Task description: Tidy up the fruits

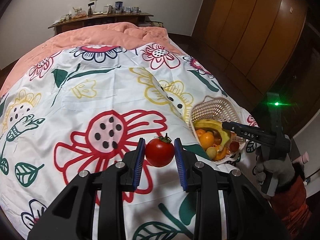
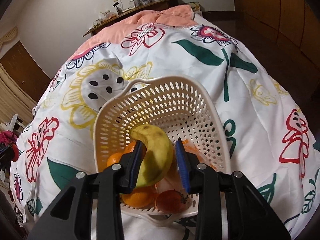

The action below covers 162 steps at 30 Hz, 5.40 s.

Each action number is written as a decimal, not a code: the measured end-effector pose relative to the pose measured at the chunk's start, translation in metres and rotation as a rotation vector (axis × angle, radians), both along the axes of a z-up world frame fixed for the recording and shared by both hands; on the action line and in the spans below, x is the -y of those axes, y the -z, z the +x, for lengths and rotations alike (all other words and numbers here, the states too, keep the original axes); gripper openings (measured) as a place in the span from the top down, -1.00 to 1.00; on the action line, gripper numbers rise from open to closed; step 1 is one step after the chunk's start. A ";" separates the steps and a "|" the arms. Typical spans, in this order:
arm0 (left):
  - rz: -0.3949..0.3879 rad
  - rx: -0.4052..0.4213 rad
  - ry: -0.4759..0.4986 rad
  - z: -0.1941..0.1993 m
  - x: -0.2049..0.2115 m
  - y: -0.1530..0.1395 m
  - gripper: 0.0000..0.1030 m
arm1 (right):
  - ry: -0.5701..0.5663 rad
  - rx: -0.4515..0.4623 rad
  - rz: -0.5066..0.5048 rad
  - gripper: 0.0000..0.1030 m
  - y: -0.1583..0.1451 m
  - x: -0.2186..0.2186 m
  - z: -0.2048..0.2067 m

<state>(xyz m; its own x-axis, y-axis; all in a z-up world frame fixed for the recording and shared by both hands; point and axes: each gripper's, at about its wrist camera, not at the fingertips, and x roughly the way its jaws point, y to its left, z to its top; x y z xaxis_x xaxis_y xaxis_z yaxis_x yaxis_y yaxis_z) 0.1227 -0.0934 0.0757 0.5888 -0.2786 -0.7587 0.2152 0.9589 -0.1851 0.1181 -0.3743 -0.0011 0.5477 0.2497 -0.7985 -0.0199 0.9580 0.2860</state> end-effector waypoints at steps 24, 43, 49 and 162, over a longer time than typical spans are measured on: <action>0.016 -0.087 0.259 0.054 0.131 0.036 0.41 | 0.085 0.135 0.094 0.09 -0.026 0.038 -0.045; -0.017 -0.061 0.226 0.067 0.138 0.038 -0.31 | 0.105 0.127 0.121 -0.07 -0.026 0.042 -0.052; 0.051 0.044 0.180 0.057 0.129 0.022 -0.70 | 0.110 0.130 0.109 -0.44 -0.028 0.045 -0.059; 0.396 0.162 0.165 -0.028 0.121 0.038 -0.94 | -0.049 0.077 -0.278 -0.74 -0.024 -0.005 -0.112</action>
